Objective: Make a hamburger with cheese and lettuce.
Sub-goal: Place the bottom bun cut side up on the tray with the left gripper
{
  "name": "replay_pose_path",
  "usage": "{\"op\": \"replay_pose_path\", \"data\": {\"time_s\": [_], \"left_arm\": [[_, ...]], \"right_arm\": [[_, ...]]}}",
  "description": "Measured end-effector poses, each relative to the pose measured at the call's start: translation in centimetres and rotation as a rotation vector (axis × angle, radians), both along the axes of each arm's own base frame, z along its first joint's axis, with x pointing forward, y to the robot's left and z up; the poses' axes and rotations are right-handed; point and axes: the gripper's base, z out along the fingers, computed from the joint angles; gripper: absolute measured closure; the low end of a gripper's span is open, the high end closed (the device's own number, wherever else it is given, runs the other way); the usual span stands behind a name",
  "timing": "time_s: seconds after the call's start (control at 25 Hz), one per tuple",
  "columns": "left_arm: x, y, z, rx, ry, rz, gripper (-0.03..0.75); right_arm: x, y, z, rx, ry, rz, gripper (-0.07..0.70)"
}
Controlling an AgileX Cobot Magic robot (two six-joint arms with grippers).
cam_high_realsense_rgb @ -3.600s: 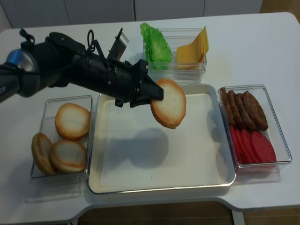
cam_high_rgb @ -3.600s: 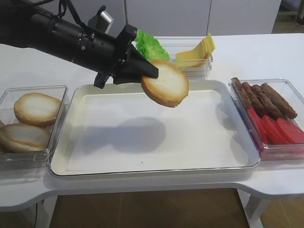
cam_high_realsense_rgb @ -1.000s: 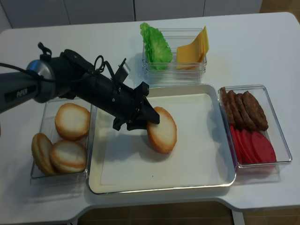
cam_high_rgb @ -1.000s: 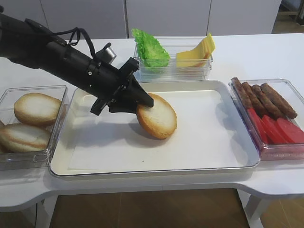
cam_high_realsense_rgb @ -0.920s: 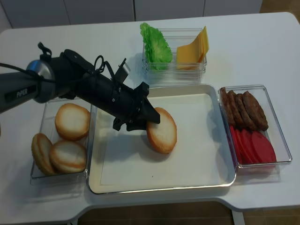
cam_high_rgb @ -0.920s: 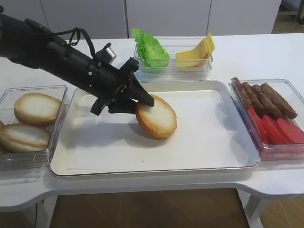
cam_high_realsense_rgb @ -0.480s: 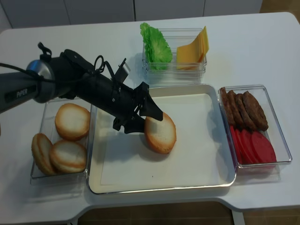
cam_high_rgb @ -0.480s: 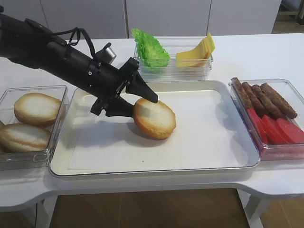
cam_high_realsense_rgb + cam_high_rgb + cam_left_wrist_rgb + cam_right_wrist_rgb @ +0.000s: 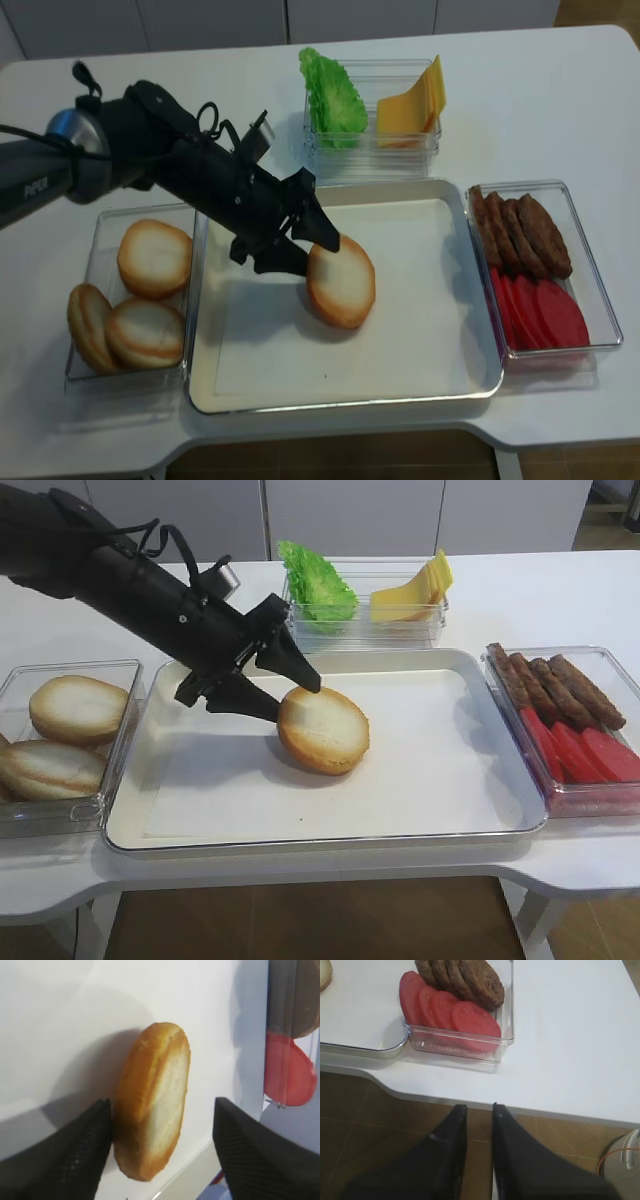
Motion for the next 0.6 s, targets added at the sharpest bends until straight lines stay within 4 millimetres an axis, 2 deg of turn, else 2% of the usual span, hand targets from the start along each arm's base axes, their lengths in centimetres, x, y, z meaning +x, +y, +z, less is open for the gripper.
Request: {"op": "replay_pose_path", "data": {"time_s": [0.6], "left_arm": [[-0.8, 1.7, 2.4, 0.208, -0.073, -0.043, 0.243]], "right_arm": [[0.0, 0.0, 0.0, 0.000, 0.000, 0.002, 0.497]]}}
